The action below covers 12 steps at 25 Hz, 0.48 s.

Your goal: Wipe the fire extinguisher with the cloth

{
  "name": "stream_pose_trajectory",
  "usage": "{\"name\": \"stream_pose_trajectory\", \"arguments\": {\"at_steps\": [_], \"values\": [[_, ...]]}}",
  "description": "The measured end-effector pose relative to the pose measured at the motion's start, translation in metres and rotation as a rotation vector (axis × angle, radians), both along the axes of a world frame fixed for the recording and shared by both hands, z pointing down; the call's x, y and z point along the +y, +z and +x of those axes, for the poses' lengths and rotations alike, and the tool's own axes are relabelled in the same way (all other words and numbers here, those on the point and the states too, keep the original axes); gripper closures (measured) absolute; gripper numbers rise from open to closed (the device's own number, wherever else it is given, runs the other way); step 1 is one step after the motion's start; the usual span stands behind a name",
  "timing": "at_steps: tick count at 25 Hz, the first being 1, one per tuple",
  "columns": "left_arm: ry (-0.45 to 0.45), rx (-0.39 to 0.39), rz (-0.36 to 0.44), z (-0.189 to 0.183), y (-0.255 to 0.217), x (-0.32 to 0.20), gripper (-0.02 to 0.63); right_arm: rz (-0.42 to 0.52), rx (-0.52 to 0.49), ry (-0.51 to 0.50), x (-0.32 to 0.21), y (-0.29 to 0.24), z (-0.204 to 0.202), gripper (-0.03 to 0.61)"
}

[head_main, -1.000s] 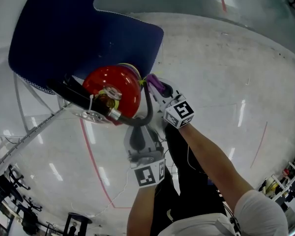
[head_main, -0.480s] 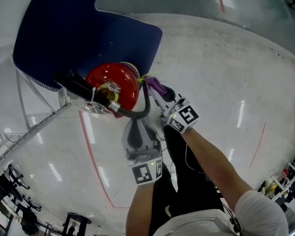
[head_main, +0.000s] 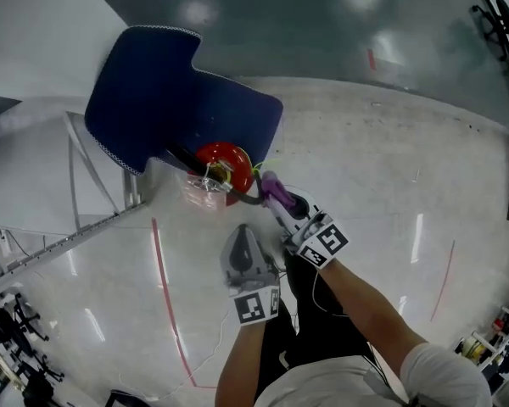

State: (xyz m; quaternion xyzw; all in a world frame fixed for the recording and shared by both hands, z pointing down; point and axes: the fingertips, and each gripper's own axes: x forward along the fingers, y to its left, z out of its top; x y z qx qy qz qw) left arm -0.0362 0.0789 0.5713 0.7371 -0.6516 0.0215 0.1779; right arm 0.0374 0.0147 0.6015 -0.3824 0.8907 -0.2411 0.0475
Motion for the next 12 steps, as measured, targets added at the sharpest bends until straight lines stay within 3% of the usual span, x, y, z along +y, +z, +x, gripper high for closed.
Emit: {"name": "stream_pose_trajectory", "arguments": {"at_steps": [7,12], "values": [[-0.020,0.023,0.020,-0.016,-0.041,0.005,0.609,0.013,0.001,0.000,0.013,-0.061,-0.017,0.522],[0.003,-0.012,0.039,-0.036,-0.064,0.009,0.609,0.025,0.000,-0.016,0.013,-0.091,-0.035,0.520]]}}
